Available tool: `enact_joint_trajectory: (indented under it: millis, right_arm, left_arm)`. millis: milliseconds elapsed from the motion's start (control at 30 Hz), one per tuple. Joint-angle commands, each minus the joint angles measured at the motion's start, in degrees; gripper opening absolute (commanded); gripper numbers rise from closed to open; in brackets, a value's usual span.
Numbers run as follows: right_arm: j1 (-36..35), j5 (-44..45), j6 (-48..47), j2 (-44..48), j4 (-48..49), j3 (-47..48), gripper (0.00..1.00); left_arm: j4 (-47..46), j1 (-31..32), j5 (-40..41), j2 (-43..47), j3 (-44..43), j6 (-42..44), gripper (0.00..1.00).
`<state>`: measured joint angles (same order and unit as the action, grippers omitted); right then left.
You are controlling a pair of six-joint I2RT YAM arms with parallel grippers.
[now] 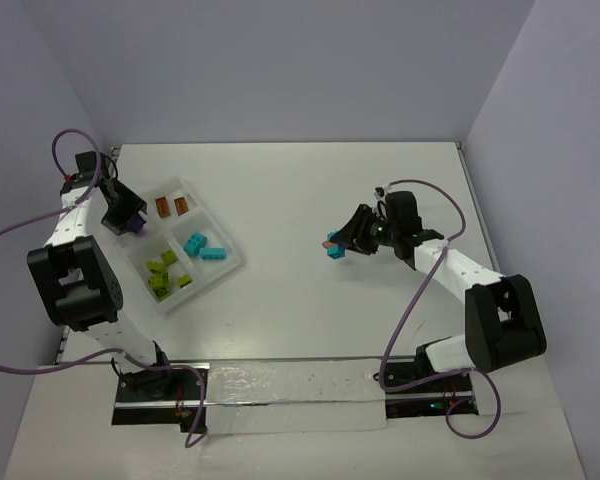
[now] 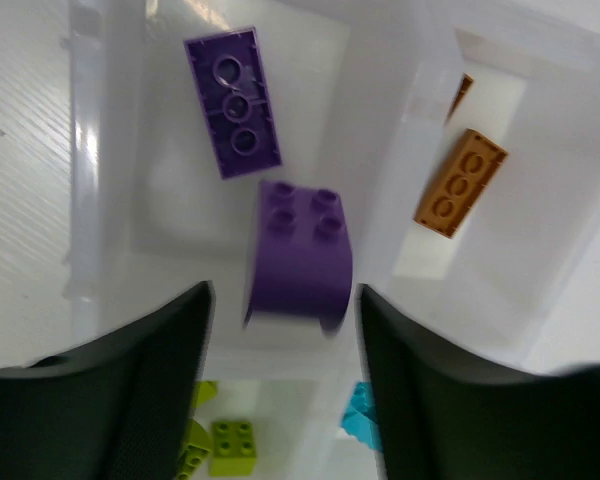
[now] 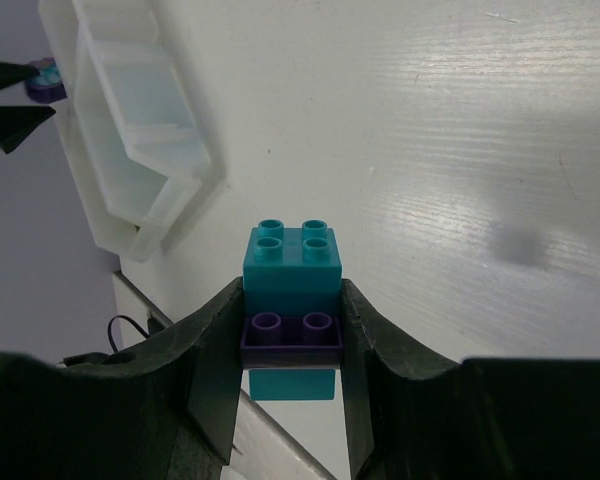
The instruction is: Sort the legos into containers by color
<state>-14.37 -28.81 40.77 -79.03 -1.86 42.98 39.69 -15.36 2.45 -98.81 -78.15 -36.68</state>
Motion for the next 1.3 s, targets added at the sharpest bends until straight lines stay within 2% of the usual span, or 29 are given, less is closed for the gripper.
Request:
enact_joint_trajectory:
  millis: [0, 33, 67, 267, 433, 533, 700, 800, 1133, 1267]
  right_arm:
    - [-0.04, 1.06, -1.85, 3.08, 0.38, -0.04, 0.0]
    - [-0.04, 1.12, -2.11, 3.28, 0.18, 0.1, 0.0]
    - [-0.04, 1.09, -2.2, 3.35, 0.08, 0.21, 0.0]
    - [-0.04, 0.25, -2.65, 3.3, -0.46, 1.44, 0.0]
    - [-0.06, -0.11, -2.8, 3.4, -0.86, 2.5, 0.0]
    - [-0.46, -1.41, -2.87, 2.61, -0.6, 3.69, 0.0]
    - [-3.53, -3.86, -3.93, 0.12, -1.12, 8.49, 0.0]
    - [-5.38, -5.26, -4.13, -1.09, -1.48, 11.26, 0.0]
    - [-6.19, -8.39, -3.63, -2.91, -1.04, 15.49, 0.0]
    - [-6.35, -9.19, -1.39, -3.95, 0.67, 16.49, 0.0]
  left_arm:
    - [-2.64, -0.98, 0.88, -1.01, -2.33, 0.95, 0.83]
    - [-2.31, -0.98, 0.6, -0.92, -2.77, 1.3, 0.89]
    - [-2.1, -0.98, 0.41, -0.72, -3.22, 1.61, 0.9]
    - [1.58, -0.79, -1.8, 5.32, -7.15, 4.72, 0.91]
    - [3.25, 1.39, -6.06, 11.94, -6.89, 8.1, 0.9]
    - [3.38, 5.47, -10.61, 15.4, -4.88, 9.21, 0.9]
    - [3.82, 15.91, -14.29, 16.03, -3.76, 10.84, 0.89]
    - [1.56, 21.76, -18.72, 16.24, -2.61, 10.09, 0.87]
    - [-10.05, 23.27, -30.97, 21.2, 7.12, 3.97, 0.85]
    - [-13.82, 24.89, -31.47, 22.93, 10.79, 0.3, 0.84]
